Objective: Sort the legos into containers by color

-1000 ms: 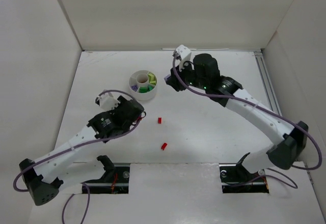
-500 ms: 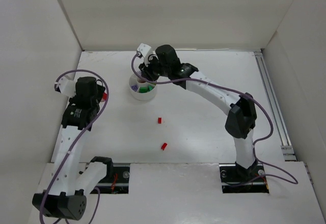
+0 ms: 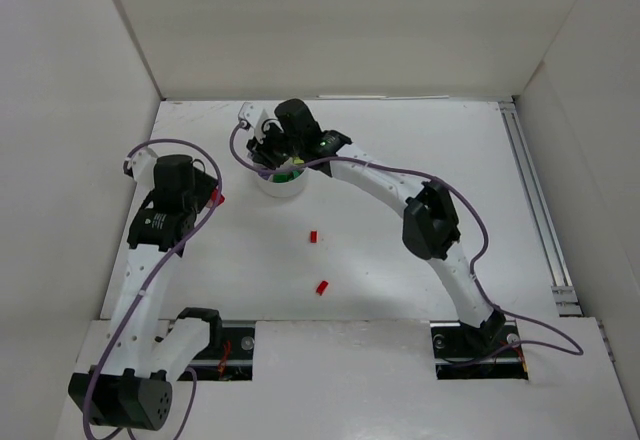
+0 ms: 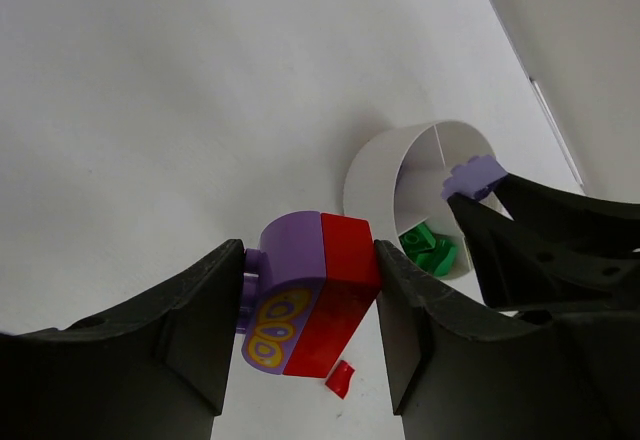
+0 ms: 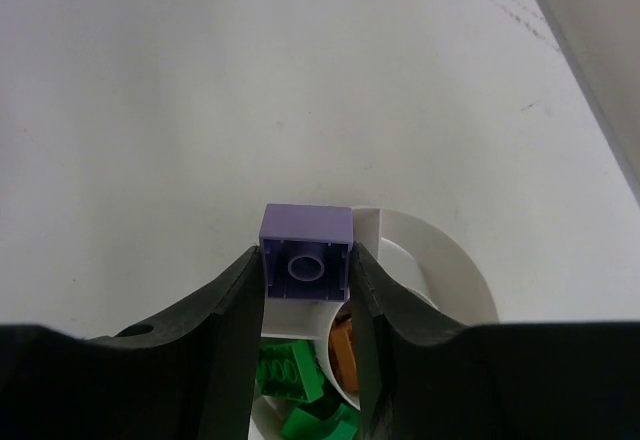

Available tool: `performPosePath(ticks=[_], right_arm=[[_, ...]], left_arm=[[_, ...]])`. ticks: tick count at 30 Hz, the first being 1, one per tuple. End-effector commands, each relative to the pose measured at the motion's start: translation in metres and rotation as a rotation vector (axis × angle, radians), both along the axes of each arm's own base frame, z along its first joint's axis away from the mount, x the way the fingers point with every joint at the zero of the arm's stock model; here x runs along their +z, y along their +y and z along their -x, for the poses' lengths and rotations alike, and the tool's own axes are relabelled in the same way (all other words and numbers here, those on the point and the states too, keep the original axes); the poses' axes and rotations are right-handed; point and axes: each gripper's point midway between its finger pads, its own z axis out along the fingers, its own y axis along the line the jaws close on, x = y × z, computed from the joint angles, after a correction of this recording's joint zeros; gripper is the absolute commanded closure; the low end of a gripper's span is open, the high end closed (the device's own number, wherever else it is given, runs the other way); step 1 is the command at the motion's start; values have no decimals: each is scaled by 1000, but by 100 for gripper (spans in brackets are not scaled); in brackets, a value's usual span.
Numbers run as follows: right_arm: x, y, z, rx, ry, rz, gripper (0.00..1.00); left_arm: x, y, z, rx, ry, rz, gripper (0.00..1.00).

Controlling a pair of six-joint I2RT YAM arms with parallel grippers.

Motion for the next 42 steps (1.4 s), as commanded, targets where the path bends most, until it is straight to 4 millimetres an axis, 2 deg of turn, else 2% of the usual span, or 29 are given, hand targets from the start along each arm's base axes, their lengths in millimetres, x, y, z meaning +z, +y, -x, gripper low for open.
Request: performPosePath(ticks=[1,5,7,9,10,11,12,13,15,17,18,20,21,25,26,28,29,30,31,34,35,36,37,38,40,42], right_arm=[[28,13,0,39,-65,-55,79],[11,11,-1,29,-42,-24,76],[11,10,-2,21,-44,-21,70],[1,9,-1,21,-30,-6,65],[8,8,0,21,-37,-13,61],[2,7,1,21,-25,0,59],[9,5,0,13,-34,-5,54],[3,4,1,16,-34,7,53],[11,2,3,16,-40,1,51],[10,0,5,16,-36,5,51],[4,-2,5,20,-34,19,51],[13,-4,7,20,-43,10,47],[13,-4,7,20,-43,10,47],[36,-9,18,41,-52,-14,46],[52,-14,25,59,-67,-28,45],[68,-21,37,80,-72,-45,43],[59,-27,46,92,-52,-32,43],[88,-38,59,99,-70,-75,43],[92,-42,71,124,-55,-95,40],[101,-63,110,144,31,-183,35],[100,-65,124,181,71,-209,33],[87,-69,134,190,125,-209,31],[101,-71,144,199,159,-265,31],[102,-70,155,238,194,-283,27],[107,-68,167,237,271,-313,26],[113,-62,176,232,300,-345,24]], left_arm=[[13,0,-5,-19,-53,-11,81],[12,0,-8,-19,-52,-11,81],[12,-2,-8,-26,-51,-6,81],[8,-2,-9,-31,-39,-14,81],[10,-3,-10,-39,-47,-8,81],[8,-4,-11,-39,-38,-9,81],[8,-4,-11,-39,-38,-9,81],[8,-4,-11,-39,-38,-9,81],[8,-4,-11,-39,-38,-9,81],[10,-3,-10,-45,-45,-17,81],[10,-3,-10,-45,-45,-17,81],[12,-5,-9,-52,-54,-11,81],[12,-5,-9,-52,-54,-11,81],[16,-11,-9,-99,-67,-15,81],[16,-13,-8,-125,-62,-26,81],[19,-20,-7,-181,-76,-24,81],[25,-24,-8,-206,-98,-26,81],[31,-26,-8,-225,-124,-27,81],[32,-34,-6,-282,-138,-27,81],[45,-49,-4,-383,-226,-26,81],[57,-65,-4,-484,-292,-19,81],[55,-74,-1,-544,-315,-15,81],[65,-83,5,-600,-369,-11,81],[70,-98,12,-687,-405,21,81],[83,-107,20,-748,-481,25,79],[85,-111,26,-773,-501,29,79]])
